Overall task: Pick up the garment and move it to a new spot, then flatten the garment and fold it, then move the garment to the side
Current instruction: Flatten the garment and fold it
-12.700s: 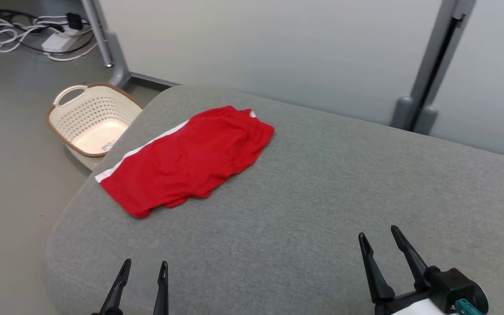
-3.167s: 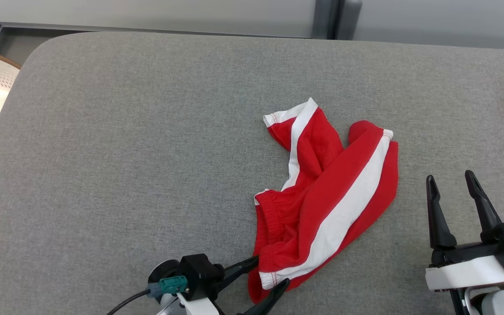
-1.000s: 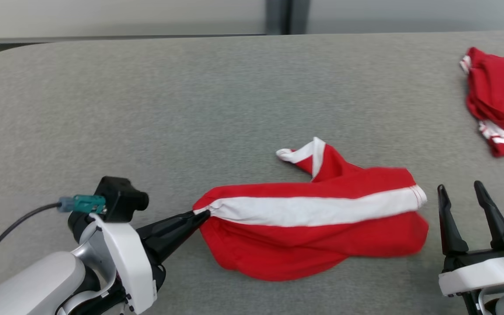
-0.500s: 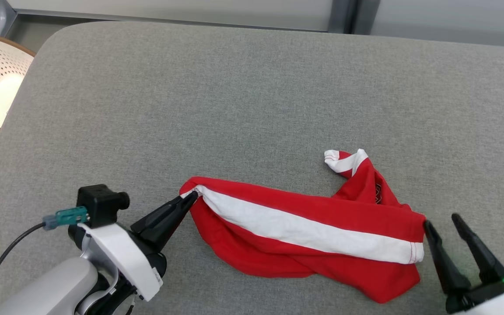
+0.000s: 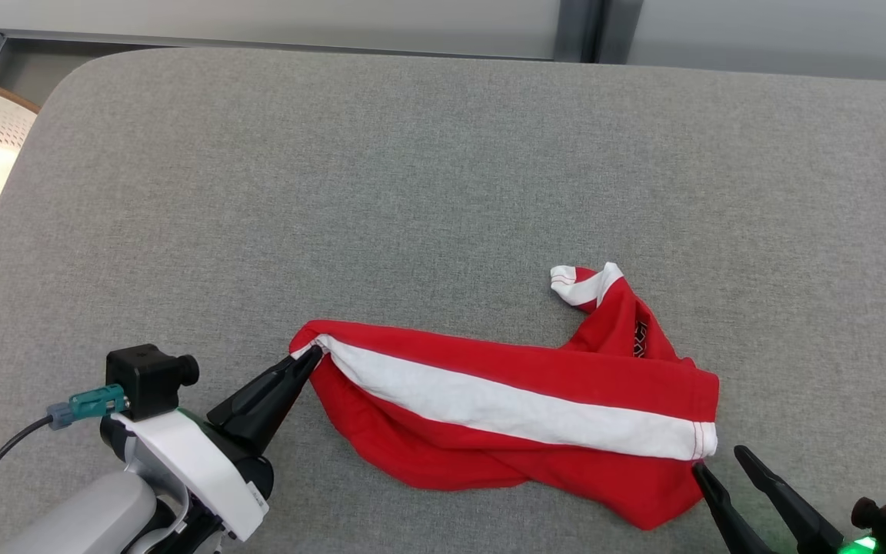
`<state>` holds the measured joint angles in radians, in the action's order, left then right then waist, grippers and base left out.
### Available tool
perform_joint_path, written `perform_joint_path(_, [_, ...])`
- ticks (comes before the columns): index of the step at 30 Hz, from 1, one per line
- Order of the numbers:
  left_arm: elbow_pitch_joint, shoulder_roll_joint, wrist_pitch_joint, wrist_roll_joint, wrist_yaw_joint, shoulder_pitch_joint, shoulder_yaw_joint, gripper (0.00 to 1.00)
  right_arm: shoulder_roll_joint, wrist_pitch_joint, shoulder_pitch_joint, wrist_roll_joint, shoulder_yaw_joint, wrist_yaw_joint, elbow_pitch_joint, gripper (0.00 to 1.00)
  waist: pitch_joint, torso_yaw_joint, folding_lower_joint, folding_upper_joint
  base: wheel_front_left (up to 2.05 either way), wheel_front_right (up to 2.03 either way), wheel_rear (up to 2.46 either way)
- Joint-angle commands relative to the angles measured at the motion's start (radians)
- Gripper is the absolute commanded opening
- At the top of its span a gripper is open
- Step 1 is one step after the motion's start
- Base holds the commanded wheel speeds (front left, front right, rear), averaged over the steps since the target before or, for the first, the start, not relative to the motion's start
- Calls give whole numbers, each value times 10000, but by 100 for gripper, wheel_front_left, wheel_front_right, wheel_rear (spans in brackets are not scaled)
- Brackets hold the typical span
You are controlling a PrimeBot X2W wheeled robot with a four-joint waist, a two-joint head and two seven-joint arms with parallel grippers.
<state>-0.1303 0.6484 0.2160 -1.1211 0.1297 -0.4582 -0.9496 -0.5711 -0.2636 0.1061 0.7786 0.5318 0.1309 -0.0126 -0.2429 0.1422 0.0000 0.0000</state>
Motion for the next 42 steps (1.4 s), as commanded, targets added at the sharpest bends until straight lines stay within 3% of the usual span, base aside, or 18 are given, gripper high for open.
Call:
perform_joint_path(1, [-18,39,11,-46,5,57,6,0,-109,5,-181,32,95,-6,-29,90,29,27,0,0,0,0,0])
perform_joint_path(5, [-9,20,-33,2,-26,48,-54,0,-230,3,-398,166,400,-6,-213,79,76,107,0,0,0,0,0])
perform_joint_path(6, [-4,5,-51,12,-36,48,-75,0,-259,3,-468,195,478,-6,-241,68,77,131,0,0,0,0,0])
perform_joint_path(7, [-1,-7,-67,27,-41,44,-96,0,-277,1,-527,206,527,-6,-263,64,75,158,0,0,0,0,0])
perform_joint_path(9, [-4,-34,-82,41,-47,29,-120,0,-285,0,-608,228,641,-6,-334,62,75,215,0,0,0,0,0])
perform_joint_path(11, [-16,-65,-119,54,-46,-4,-150,0,-309,-3,-703,266,744,-6,-430,49,78,281,0,0,0,0,0])
perform_joint_path(13, [-24,-83,-117,56,-45,-17,-160,0,-300,-2,-741,273,779,-6,-454,47,85,310,0,0,0,0,0])
perform_joint_path(15, [-45,-91,-120,44,-43,-18,-179,0,-272,-4,-798,333,732,-6,-453,26,104,352,0,0,0,0,0])
perform_joint_path(16, [-50,-87,-119,30,-44,-4,-186,0,-263,-4,-821,341,678,-6,-406,2,119,360,0,0,0,0,0])
perform_joint_path(23, [404,128,-164,37,-19,-404,-144,0,-166,-6,-1016,1191,-613,-6,378,0,320,48,0,0,0,0,0])
perform_joint_path(27, [1335,395,-564,-9,-2,-1553,-60,0,-664,-8,-2107,1798,-1366,-6,997,0,246,-402,0,0,0,0,0])
perform_joint_path(32, [1834,505,-1304,406,2,-4122,21,0,-1309,69,-5057,2602,-1491,-6,909,0,-250,-1140,0,0,0,0,0])
perform_joint_path(36, [1395,198,-1675,739,4,-6580,-42,0,-1393,166,-8035,2875,-1159,-4,128,0,-939,-1651,0,0,0,0,0])
perform_joint_path(42, [184,-570,-700,1499,2,-9973,-486,0,-1485,38,-11604,2536,-758,-4,-1039,0,-1838,-2056,0,0,0,0,0])
